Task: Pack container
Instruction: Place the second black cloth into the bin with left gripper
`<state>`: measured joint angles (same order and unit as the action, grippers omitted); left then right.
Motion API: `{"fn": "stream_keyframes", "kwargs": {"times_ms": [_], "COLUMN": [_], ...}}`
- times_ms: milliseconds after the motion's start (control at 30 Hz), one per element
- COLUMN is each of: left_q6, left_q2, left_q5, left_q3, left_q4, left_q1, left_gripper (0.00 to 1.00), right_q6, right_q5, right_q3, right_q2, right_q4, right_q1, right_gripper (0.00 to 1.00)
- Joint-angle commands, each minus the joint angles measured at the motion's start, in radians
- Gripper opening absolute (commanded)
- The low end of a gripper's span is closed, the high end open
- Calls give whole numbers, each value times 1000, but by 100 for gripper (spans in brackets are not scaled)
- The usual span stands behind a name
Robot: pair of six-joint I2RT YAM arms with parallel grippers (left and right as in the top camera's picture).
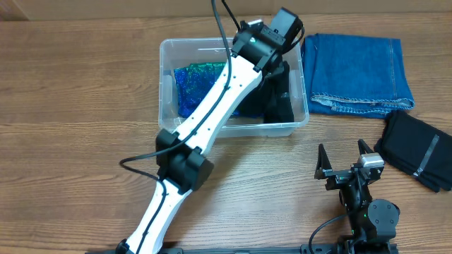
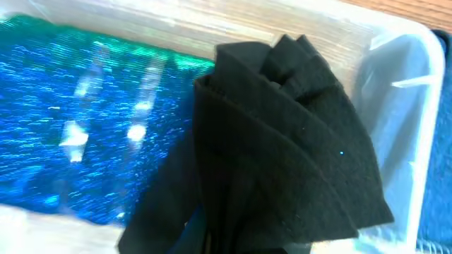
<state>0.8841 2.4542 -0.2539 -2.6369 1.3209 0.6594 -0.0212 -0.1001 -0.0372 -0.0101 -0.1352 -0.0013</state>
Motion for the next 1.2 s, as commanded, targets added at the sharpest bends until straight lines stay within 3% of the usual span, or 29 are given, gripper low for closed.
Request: {"fn": "stream_keyframes", "kwargs": {"times_ms": [0,100,133,167,367,433,600,733,800,1033,1167], "left_q6": [44,43,43,39,-78,-108,-221,-227,-236,-287,-346], "left_q2": [66,99,99,98,96,96,96,107,108,108,101], "left_q5": [51,114,126,139,219,216,172,126,112,69,67], "left_q3": [-1,-1,-1,-2,-92,-147,-277,-193,-87,225,182], "left_q4": [-75,-143,-153,-171,-199,-178,-56,-2,-63,-371,-369], "left_q1": [3,3,3,3,2,2,2,2,1,0,-10], "left_gripper": [4,4,20,43,63,64,60,25,16,13,12], "right_q6": [7,7,7,7,7,7,7,7,7,7,7], "right_q5": [2,2,2,2,2,2,2,2,2,2,2], "right_q3": [3,3,3,3,3,3,3,3,3,3,3], "right_q2": [7,7,7,7,7,7,7,7,7,7,7], "right_q4": [4,4,4,4,4,4,4,4,4,4,4], "right_q1": [-6,-6,-6,-6,-6,-6,-6,-6,-6,-6,-6], "right_gripper": [100,100,100,100,100,100,100,100,100,100,100]}}
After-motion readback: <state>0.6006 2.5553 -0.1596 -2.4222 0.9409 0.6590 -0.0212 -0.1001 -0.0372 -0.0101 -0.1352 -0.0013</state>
